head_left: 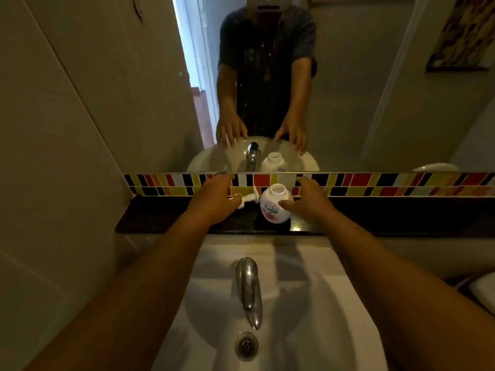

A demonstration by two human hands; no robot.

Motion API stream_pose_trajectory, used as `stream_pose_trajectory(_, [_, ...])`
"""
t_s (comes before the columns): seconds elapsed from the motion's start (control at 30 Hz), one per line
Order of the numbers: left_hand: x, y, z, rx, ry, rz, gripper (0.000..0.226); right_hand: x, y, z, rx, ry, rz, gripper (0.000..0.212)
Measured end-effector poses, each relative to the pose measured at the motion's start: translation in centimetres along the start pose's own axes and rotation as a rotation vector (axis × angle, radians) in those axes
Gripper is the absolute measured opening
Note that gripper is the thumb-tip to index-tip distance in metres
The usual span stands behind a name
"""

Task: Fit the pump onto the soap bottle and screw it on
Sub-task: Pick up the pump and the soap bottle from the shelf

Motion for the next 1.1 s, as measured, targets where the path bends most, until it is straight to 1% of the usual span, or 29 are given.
stream_pose_trajectory(0.03, [0.2,-0.5,-0.3,0.02,0.032,-0.005,0.056,0.4,-0.4,0.5,0.006,-0.007,-0.011,0.083])
stream_pose_trajectory(0.1, [1.0,-1.8,-1.6,0.065,0.092,-0.011,0.062,0.9,-1.3,1.1,0.05,0.001,-0.024,0.077])
stream_pose_trajectory(0.17, [1.5,-3.1,-2.8,0.111,0.106,-0.023,0.063,1.5,-2.6,1.7,0.096,0.019,-0.03,0.072])
stream_pose_trajectory(0.3, [2.8,-5.1,-4.4,0.143,0.087,-0.023,0.051,2.3,-4.3,2.0,0.148,0.048,-0.027,0.072])
stream_pose_trajectory(0.43, [4.1,-7.0,-5.2,0.185,0.028,-0.055,0.053,2.6,-5.1,2.5,0.263,0.047,0.017,0.063])
stream_pose_trajectory(0.5, [4.7,-7.7,-5.3,0.221,-0.001,-0.063,0.053,2.5,-5.2,2.6,0.29,0.059,0.02,0.062])
stream_pose_trajectory(0.63, [5.7,-8.5,-5.4,0.29,-0.018,-0.066,0.049,2.3,-5.1,3.0,0.292,0.05,0.026,0.065])
stream_pose_trajectory(0.77, [6.2,-8.4,-5.3,0.31,-0.016,-0.096,0.042,2.3,-5.1,3.0,0.283,0.023,0.02,0.067])
stream_pose_trajectory(0.8, [6.1,-8.1,-5.2,0.281,-0.009,-0.102,0.041,2.3,-5.1,3.0,0.282,0.014,0.018,0.066])
stream_pose_trajectory(0.87, [5.8,-6.7,-4.8,0.147,-0.011,-0.072,0.038,2.3,-5.1,3.1,0.28,-0.002,0.016,0.066])
stream_pose_trajectory(0.97, [5.5,-3.4,-3.2,-0.051,-0.081,0.006,0.029,2.1,-5.2,3.2,0.288,-0.008,0.019,0.066])
stream_pose_trajectory(1.03, [5.4,-1.2,-1.5,-0.196,-0.103,0.028,0.029,2.0,-5.2,3.1,0.298,-0.008,0.023,0.065])
stream_pose_trajectory(1.1, [5.5,0.5,0.2,-0.385,-0.075,0.047,0.031,2.0,-5.2,3.1,0.294,-0.012,0.027,0.065])
Point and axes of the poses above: each hand's wrist, its own x-axis towards the middle knuckle, its own y-axis out of the back of the hand, z = x × y, the point moved 7 cm from there along x, towards the middle knuckle, and after that the axes turned 3 degrees about -y, right-handed, at the moved point
